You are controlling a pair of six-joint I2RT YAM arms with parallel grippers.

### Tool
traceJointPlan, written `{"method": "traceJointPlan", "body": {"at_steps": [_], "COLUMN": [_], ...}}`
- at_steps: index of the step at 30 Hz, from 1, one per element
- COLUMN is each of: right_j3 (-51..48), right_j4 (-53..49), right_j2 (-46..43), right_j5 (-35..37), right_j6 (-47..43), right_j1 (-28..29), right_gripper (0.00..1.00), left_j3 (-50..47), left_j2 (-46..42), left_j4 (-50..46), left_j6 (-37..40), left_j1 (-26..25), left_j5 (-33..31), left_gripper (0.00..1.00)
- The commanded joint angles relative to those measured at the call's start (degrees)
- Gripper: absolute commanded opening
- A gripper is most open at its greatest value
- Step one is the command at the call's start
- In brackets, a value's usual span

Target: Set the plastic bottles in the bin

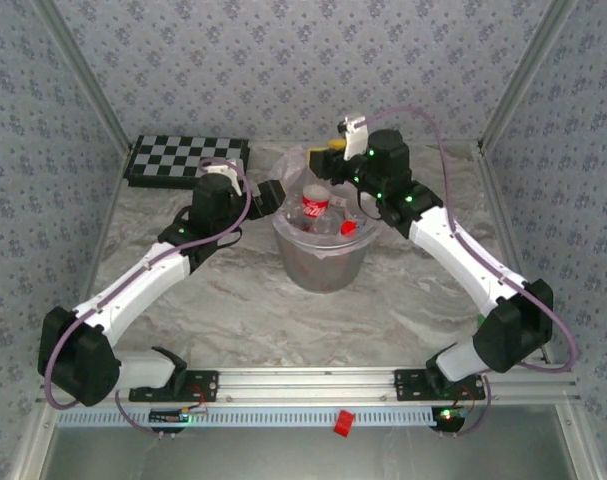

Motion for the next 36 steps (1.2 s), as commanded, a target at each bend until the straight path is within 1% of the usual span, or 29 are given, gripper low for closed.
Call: {"method": "traceJointPlan", "body": {"at_steps": [1,4,8,12,13,15,18,19,20,22,23,24,28,31,36], "right_j3": [-7.2,-7.6,-10.7,-9.0,-8.6,-5.8,-2.1,-0.6,0.9,3.6,5.1,6.6,12.7,16.2,22.8], "right_j4": [-13.3,-13.3,-11.3,-14.2,-15.1,-17.2,-21.1,-22.6,-23.9,-25.7,-26.8,-27.7,-30.6,-31.0,-30.5], "right_j2": [7.0,9.9,11.7,10.1,8.6,5.5,1.1,0.0,-1.0,-2.5,-3.2,-3.6,-4.5,-4.1,-1.7], "right_j5": [2.3,4.1,0.9,0.7,1.1,2.3,4.1,4.3,4.3,3.8,4.2,4.8,7.7,8.5,9.0], "right_j6": [-0.4,1.0,4.5,4.9,4.5,3.5,1.5,0.9,0.1,-1.5,-2.4,-2.7,-5.2,-6.1,-6.9], "right_j1": [2.7,4.7,5.2,5.2,5.1,5.1,5.0,4.8,4.6,4.2,4.1,4.1,3.7,2.7,0.6], "right_gripper": [0.00,0.00,0.00,0.00,0.03,0.13,0.32,0.40,0.53,0.74,0.83,0.86,0.87,0.84,0.75], "left_j3": [-0.9,-0.8,-1.1,-1.1,-1.0,-0.8,-0.8,-0.7,-0.7,-0.6,-0.3,0.0,1.0,1.1,1.1], "left_j2": [1.7,1.6,1.4,0.3,-0.1,-0.9,-1.8,-2.0,-2.3,-2.4,-2.5,-2.4,-1.8,-1.5,-1.7], "left_j4": [-5.7,-6.1,-6.0,-6.8,-7.4,-8.3,-8.9,-9.0,-9.1,-9.2,-9.3,-9.5,-9.9,-9.6,-9.6], "left_j6": [3.5,4.2,4.8,5.9,6.4,7.2,8.0,8.1,8.3,8.9,9.3,9.7,10.9,10.8,10.7], "left_j1": [-0.4,-0.4,-0.4,-0.3,-0.3,-0.4,-0.4,-0.4,-0.3,-0.4,-0.4,-0.4,-0.4,-0.4,-0.3], "left_j5": [-2.2,-2.4,-1.9,-1.6,-1.9,-2.4,-2.8,-2.9,-2.9,-2.9,-3.0,-2.9,-2.1,-1.0,-0.2], "left_gripper": [0.99,0.99,0.99,0.99,0.99,0.99,0.99,0.99,0.99,0.99,0.99,0.99,0.99,0.99,0.99]}}
